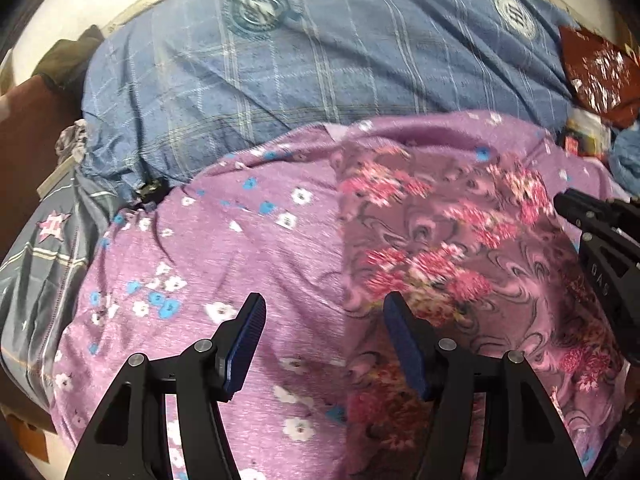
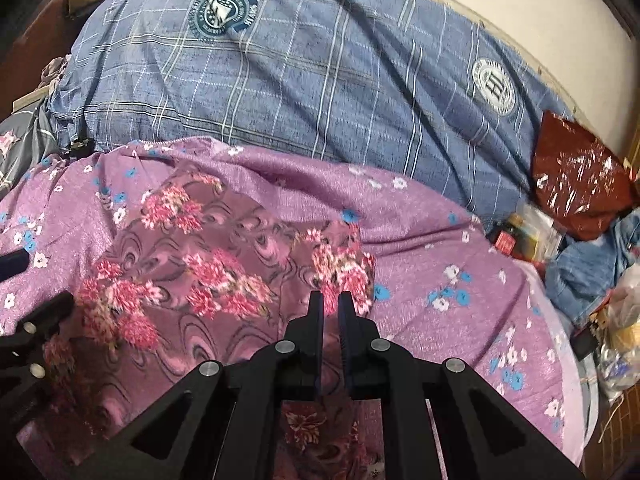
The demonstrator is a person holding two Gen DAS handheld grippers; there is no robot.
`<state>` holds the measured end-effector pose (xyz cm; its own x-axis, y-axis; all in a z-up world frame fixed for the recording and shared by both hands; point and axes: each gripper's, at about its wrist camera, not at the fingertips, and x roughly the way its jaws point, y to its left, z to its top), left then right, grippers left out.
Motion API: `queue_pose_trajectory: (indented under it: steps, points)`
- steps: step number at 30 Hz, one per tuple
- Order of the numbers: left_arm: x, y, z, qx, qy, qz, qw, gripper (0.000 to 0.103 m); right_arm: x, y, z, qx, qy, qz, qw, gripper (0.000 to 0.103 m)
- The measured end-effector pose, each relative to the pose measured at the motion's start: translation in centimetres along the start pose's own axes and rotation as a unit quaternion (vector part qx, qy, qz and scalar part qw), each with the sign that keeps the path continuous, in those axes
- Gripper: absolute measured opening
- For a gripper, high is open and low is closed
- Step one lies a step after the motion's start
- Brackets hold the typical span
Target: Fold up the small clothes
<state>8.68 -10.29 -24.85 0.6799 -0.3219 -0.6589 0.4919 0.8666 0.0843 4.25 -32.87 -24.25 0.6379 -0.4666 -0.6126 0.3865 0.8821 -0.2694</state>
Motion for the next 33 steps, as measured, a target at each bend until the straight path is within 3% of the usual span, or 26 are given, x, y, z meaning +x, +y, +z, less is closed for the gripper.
queue_pose_trajectory:
  steps: [17, 33]
  points:
    - [-3.2, 4.4, -0.3, -0.043, -0.025, 0.018, 0.9986, 0.062, -1.7, 3.3, 1.6, -0.003, -0.03, 0.052, 0.998, 0.009]
    - [-2.8, 3.5, -0.2, -0.029, -0.023, 0.008, 0.9993, 0.062, -1.2, 2.7, 1.4, 0.002, -0.017, 0.032, 0.999, 0.009]
